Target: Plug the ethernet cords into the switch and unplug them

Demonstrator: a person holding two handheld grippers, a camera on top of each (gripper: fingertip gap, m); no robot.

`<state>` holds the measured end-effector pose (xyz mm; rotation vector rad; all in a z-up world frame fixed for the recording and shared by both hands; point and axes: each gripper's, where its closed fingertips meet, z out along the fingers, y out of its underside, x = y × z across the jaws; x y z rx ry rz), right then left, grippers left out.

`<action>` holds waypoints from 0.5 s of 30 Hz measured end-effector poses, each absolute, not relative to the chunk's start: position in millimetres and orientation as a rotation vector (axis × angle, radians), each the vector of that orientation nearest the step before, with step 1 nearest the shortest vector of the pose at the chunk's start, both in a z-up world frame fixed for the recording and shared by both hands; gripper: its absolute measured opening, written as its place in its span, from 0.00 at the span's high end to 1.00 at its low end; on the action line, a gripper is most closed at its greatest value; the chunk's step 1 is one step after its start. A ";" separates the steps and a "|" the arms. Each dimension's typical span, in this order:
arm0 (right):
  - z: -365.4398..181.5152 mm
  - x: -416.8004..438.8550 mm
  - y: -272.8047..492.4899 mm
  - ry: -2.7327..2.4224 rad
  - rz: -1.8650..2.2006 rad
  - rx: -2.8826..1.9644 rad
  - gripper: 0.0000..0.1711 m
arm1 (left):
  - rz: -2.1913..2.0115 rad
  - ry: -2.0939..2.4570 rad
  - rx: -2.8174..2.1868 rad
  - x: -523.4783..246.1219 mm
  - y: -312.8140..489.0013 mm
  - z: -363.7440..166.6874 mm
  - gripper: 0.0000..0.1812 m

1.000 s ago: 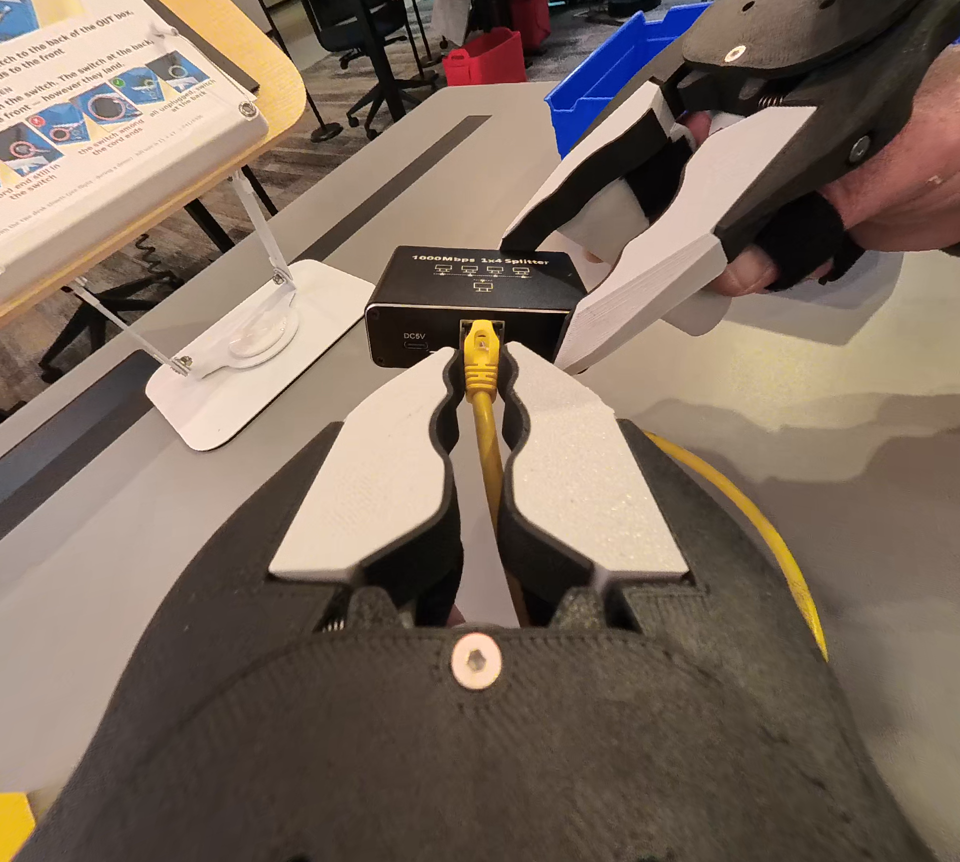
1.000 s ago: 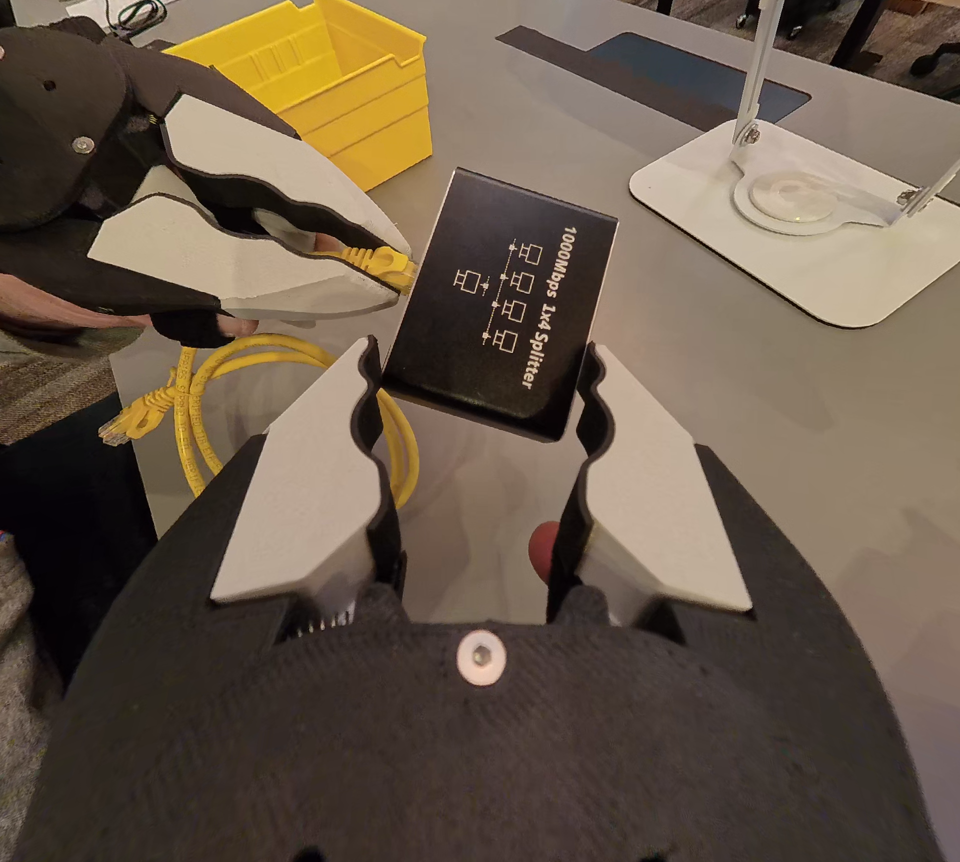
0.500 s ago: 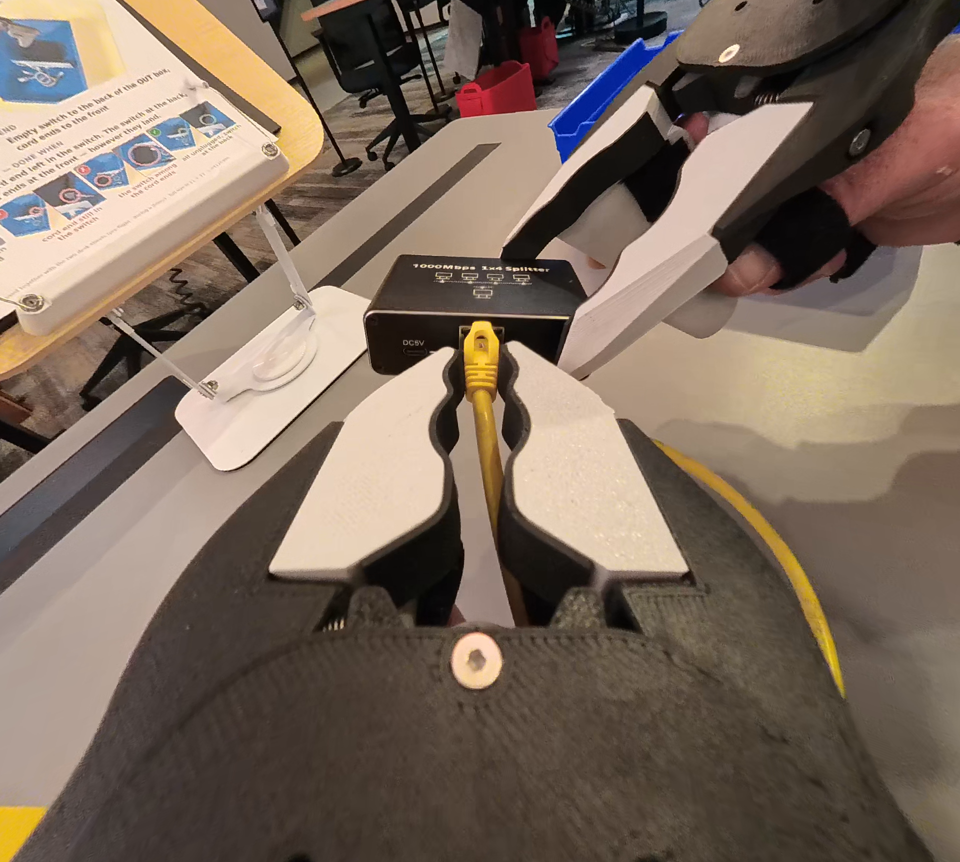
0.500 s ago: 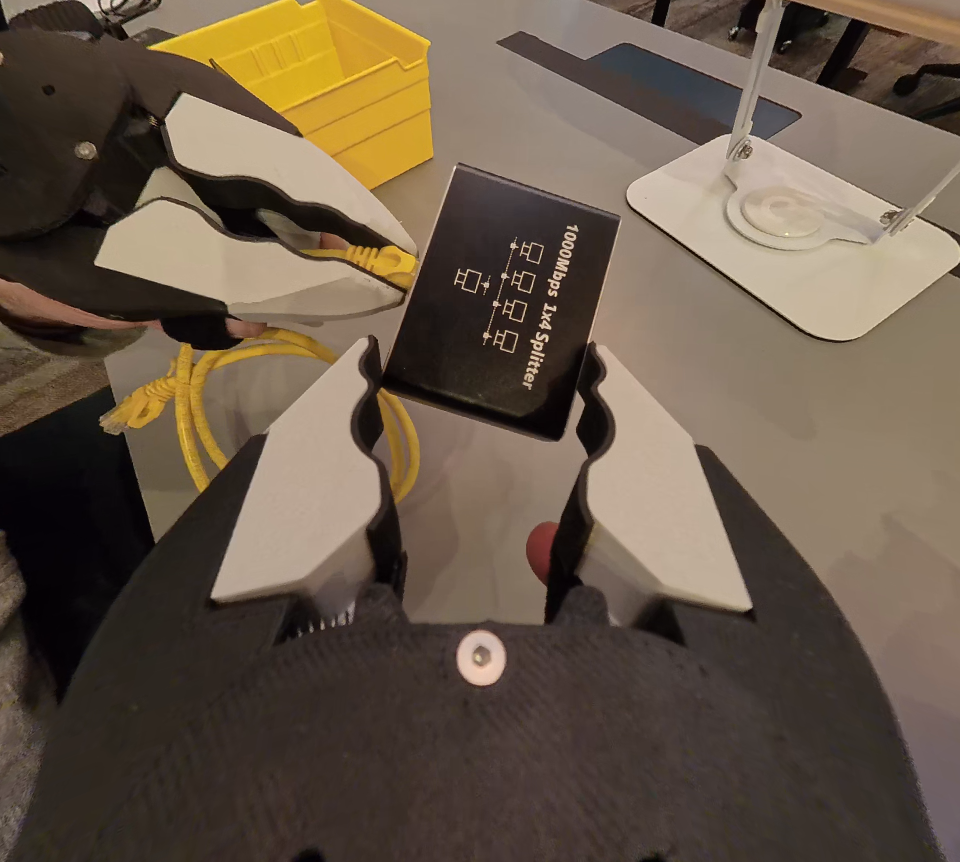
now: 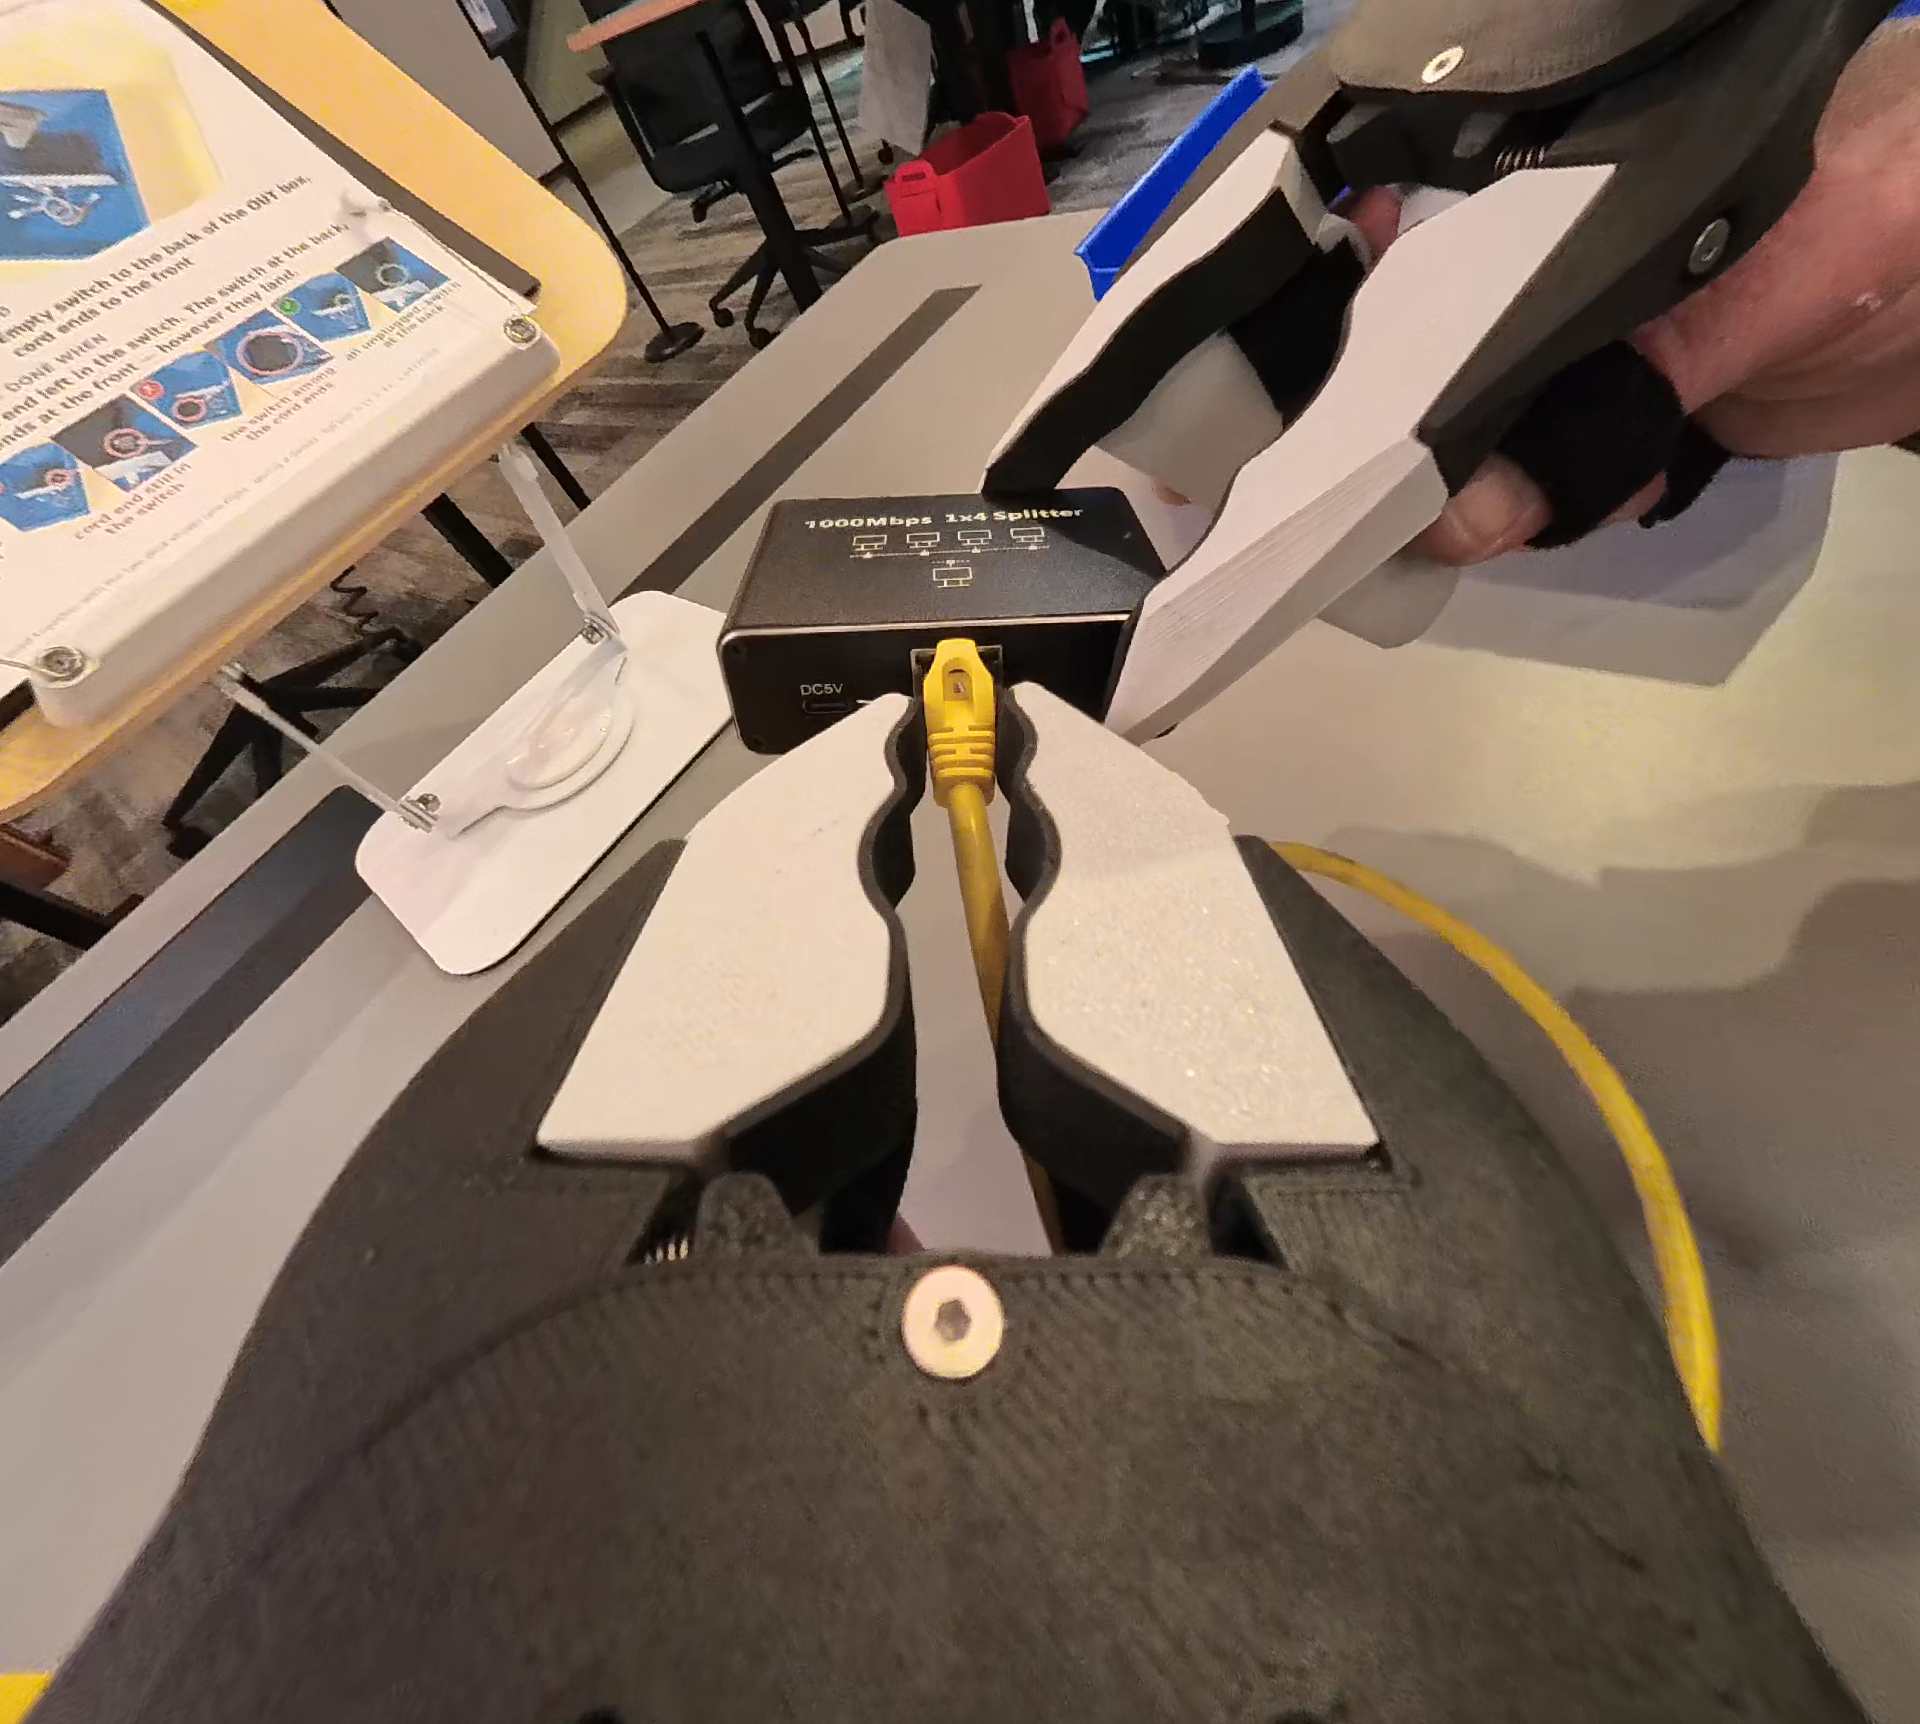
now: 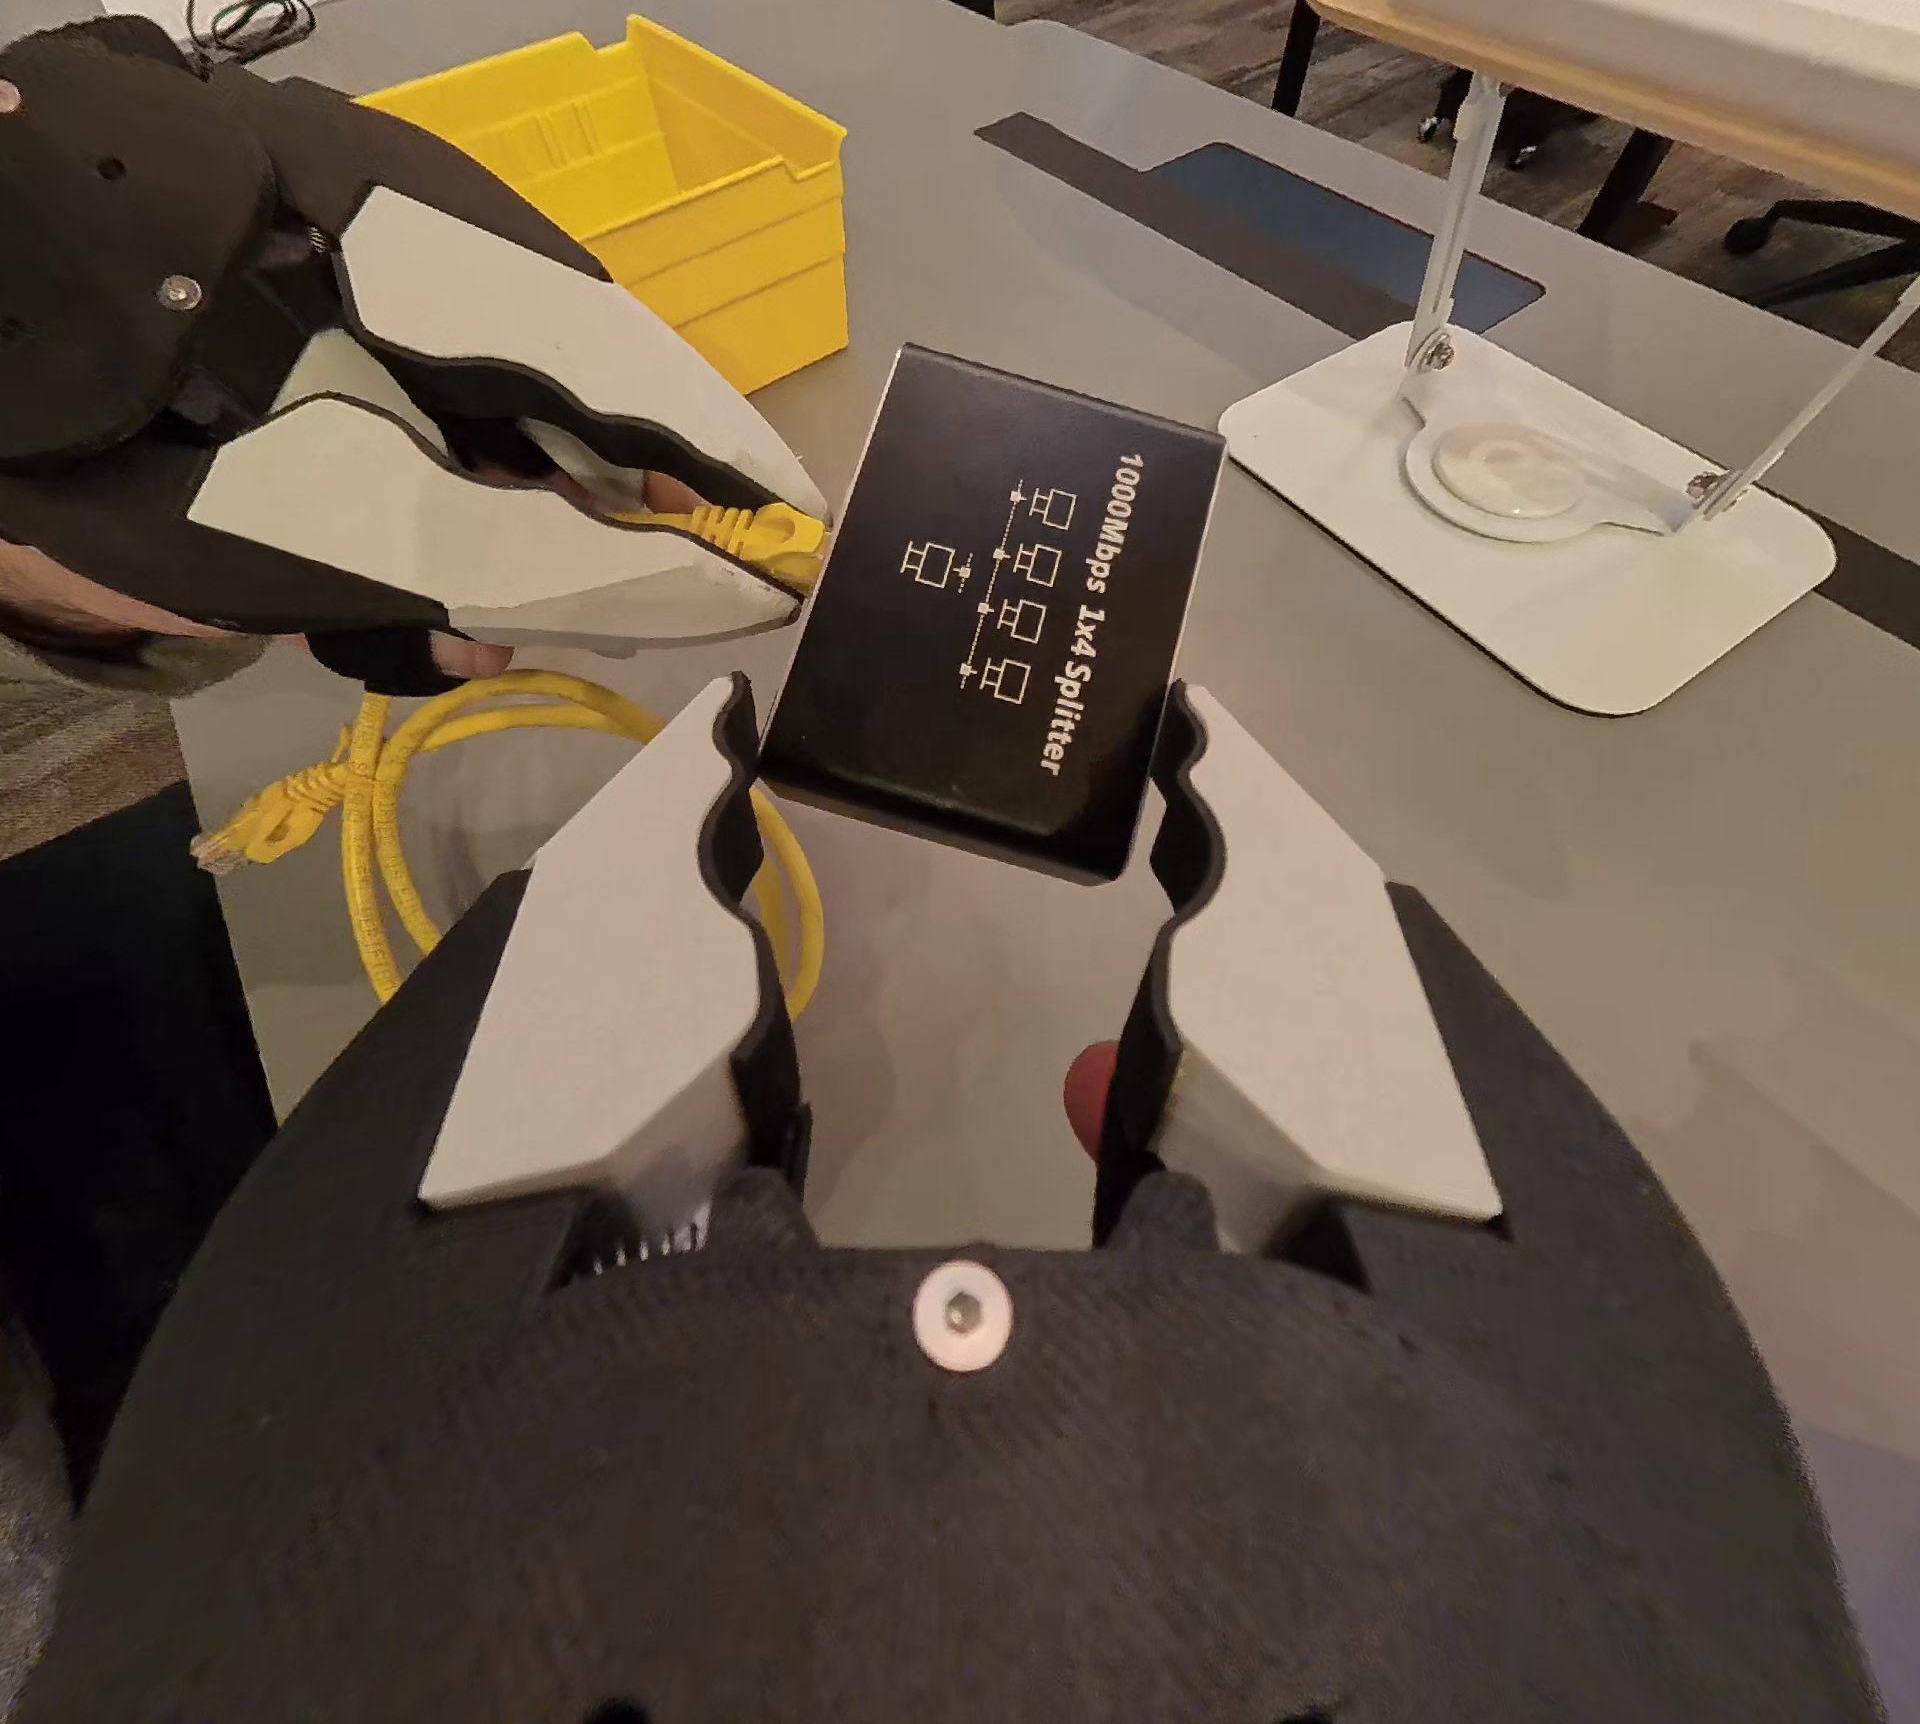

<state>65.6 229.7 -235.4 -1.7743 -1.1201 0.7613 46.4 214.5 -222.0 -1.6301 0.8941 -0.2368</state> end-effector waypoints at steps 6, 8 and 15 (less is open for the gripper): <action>-239.6 73.7 236.9 -1.134 0.700 -1.764 0.56 | -0.291 0.903 -1.667 43.7 213.5 -218.4 0.84; -239.0 77.3 238.6 -1.167 0.646 -1.739 0.56 | -0.329 0.876 -1.672 38.7 214.5 -210.4 0.82; -246.2 70.3 222.3 -1.426 0.425 -1.532 0.56 | -0.564 0.754 -1.770 20.6 221.2 -200.1 0.71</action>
